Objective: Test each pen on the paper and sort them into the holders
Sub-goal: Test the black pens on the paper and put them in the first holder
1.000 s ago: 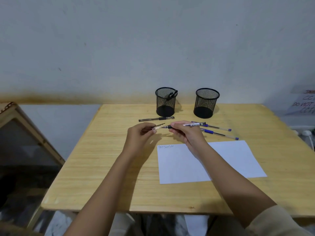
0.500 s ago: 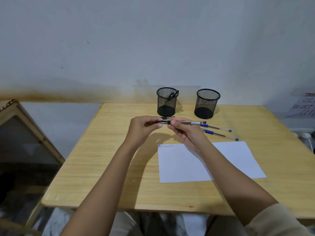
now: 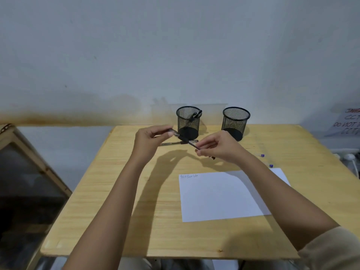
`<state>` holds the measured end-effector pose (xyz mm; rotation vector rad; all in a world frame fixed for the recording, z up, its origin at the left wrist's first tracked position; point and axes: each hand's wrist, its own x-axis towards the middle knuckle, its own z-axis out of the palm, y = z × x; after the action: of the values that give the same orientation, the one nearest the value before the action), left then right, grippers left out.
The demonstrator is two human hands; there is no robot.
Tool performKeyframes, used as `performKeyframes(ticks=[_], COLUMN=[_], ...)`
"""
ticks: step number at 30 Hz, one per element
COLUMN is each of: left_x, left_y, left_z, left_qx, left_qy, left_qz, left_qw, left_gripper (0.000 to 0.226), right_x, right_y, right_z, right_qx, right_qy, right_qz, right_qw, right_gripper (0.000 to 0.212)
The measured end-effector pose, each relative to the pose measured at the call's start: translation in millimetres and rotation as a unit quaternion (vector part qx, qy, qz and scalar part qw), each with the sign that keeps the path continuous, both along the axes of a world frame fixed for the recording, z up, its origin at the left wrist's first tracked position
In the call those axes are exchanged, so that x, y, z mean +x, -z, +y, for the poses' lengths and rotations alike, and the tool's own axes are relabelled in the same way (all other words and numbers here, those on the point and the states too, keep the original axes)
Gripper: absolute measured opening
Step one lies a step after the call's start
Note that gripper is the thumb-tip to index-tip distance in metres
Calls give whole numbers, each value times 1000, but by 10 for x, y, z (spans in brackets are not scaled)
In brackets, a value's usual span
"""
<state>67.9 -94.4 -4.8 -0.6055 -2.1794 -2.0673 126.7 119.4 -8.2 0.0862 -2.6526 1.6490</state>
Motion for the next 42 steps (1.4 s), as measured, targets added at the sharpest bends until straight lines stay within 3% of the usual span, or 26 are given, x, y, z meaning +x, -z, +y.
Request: performKeyframes(ticks=[2,5,8,10,13,14,16,17,19,23,26,29,37,39,41,42], left_x=[-71,-199,-412,-586,-799,-858,-940,-955,-987,-1028,-1050,-1059,-1008,-962,-897,-849], left_y=[-176,-404,-465,-376,-133,-44,101,140,190,255,309,328,252,225,194,191], left_z=[145,364,455,468,478,483,497,526,591,676,692,696,683,645,572,522], left_qx=[6,6,-21,-90,-236,-260,-250,-230,-195,-151,-122,-107,-137,-164,-204,-227], left_qy=[20,24,-17,-37,-26,-12,17,30,46,57,57,57,58,42,21,14], left_qz=[14,43,65,59,17,-15,-71,-81,-77,-62,-51,-49,-38,-48,-55,-50], left_qw=[1000,999,997,993,971,966,966,969,977,985,990,991,988,984,977,972], left_gripper=[30,24,22,25,43,46,77,88,86,23,30,34,20,29,67,76], right_x=[-70,-181,-298,-393,-572,-650,-823,-918,-1072,-1266,-1355,-1403,-1165,-1007,-843,-763], right_y=[-64,-141,-186,-207,-275,-296,-286,-254,-170,-44,-7,-11,-55,-26,62,127], right_z=[-8,16,131,235,319,320,296,283,258,226,176,145,167,186,161,136], right_qx=[73,58,-54,-150,-270,-300,-318,-304,-258,-139,-74,-30,-58,-81,-68,-45], right_qy=[-11,3,100,158,211,219,231,243,278,314,290,256,209,215,224,226], right_qz=[7,33,86,108,120,121,130,136,144,132,101,53,14,20,49,69], right_qw=[997,998,990,970,932,921,910,911,914,930,949,965,976,973,971,971], right_gripper=[21,16,27,29,17,13,10,9,8,15,7,19,23,28,37,38])
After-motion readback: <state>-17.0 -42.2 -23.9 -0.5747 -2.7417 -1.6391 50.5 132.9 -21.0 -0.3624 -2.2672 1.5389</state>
